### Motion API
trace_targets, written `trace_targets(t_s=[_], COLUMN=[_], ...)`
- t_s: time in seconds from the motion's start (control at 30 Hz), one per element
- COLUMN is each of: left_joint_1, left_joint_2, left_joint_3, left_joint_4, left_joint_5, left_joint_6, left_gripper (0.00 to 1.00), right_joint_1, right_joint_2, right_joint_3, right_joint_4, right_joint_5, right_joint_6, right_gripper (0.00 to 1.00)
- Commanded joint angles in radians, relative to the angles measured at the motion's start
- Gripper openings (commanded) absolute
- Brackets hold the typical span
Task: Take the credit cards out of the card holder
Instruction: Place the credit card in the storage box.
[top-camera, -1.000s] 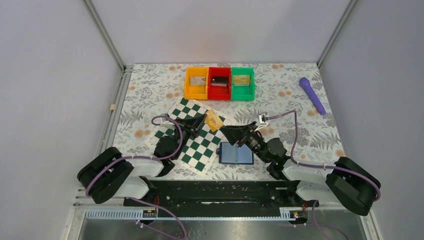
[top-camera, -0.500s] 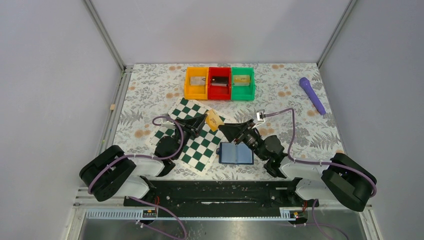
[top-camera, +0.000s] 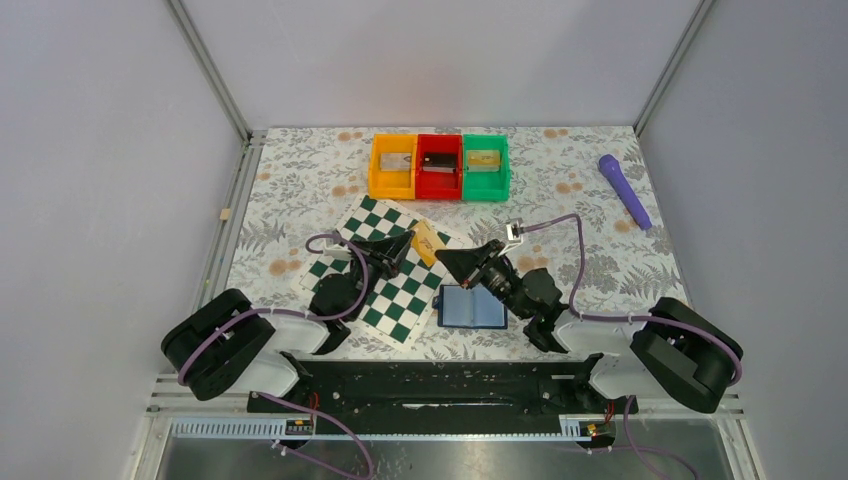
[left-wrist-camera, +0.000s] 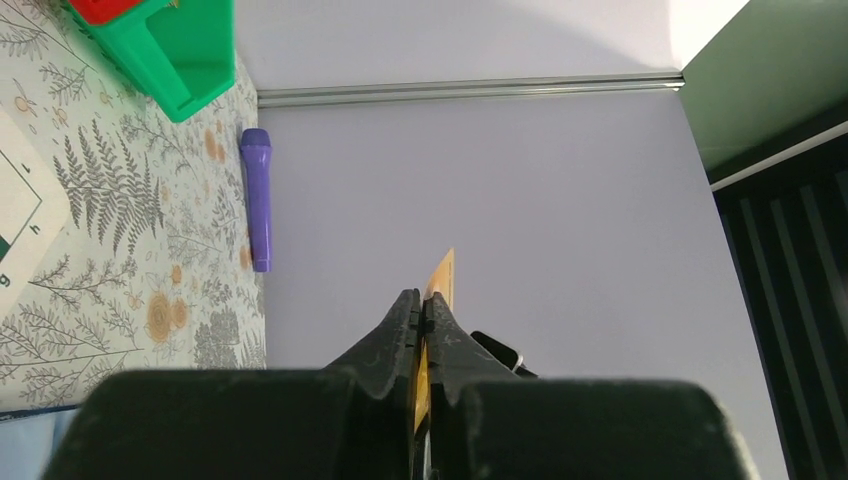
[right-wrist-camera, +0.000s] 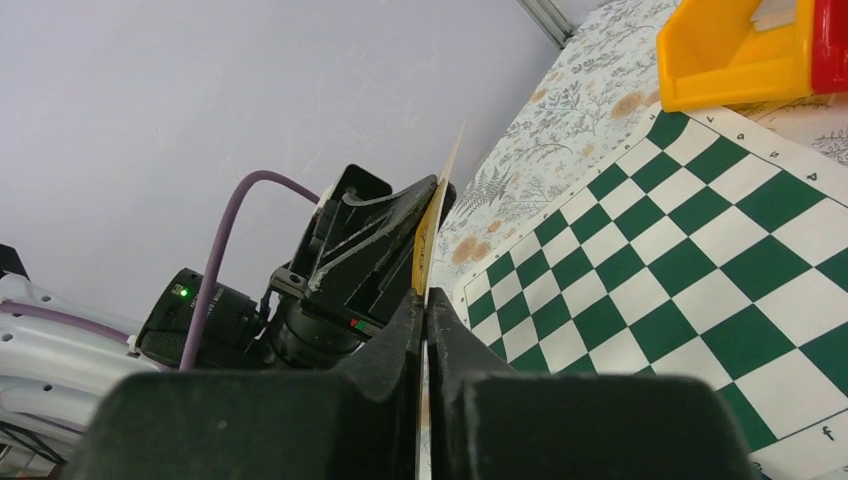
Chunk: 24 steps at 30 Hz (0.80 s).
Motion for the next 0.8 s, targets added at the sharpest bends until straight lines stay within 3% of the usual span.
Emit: trace_targets(t_s=[0.0, 0.13, 0.23, 0.33, 0.57, 0.77], left_joint_1=[-0.005, -0.004, 0.0, 0.019, 0.069, 0.104], left_joint_2=[-0.011, -0.047, -0.098, -0.141, -0.158, -0.212], left_joint_3=[-0.014, -0.037, -0.048, -0.036, -0.009, -0.01], left_joint_4=[0.114, 0.113, 0.108, 0.078, 0.09, 0.031], left_joint_5=[0.025, 0.046, 0.102, 0.219, 0.512, 0.643], left_joint_6=[0.013, 0.085, 0.192, 0.285, 0.362, 0.395], left_gripper=[0.06, 0.29, 0.49, 0.6, 0.61, 0.56], right_joint_1=[-0.004, -0.024, -0.058, -0.079, -0.18, -0.2], right_joint_2=[0.012, -0.062, -0.176, -0.263, -0.282, -0.265], right_joint_3=[0.034, 0.017, 0.067, 0.149, 0.237, 0.288], right_joint_4=[0.067, 0.014, -0.239, -0.495, -0.634, -0.787], right_joint_5=[-0.011, -0.08, -0.2, -0.343, -0.646, -0.732], right_joint_6=[-0.022, -0.027, -0.062, -0.148, -0.056, -0.09], right_gripper=[0.0, 0.0, 0.0, 0.0, 0.0, 0.0])
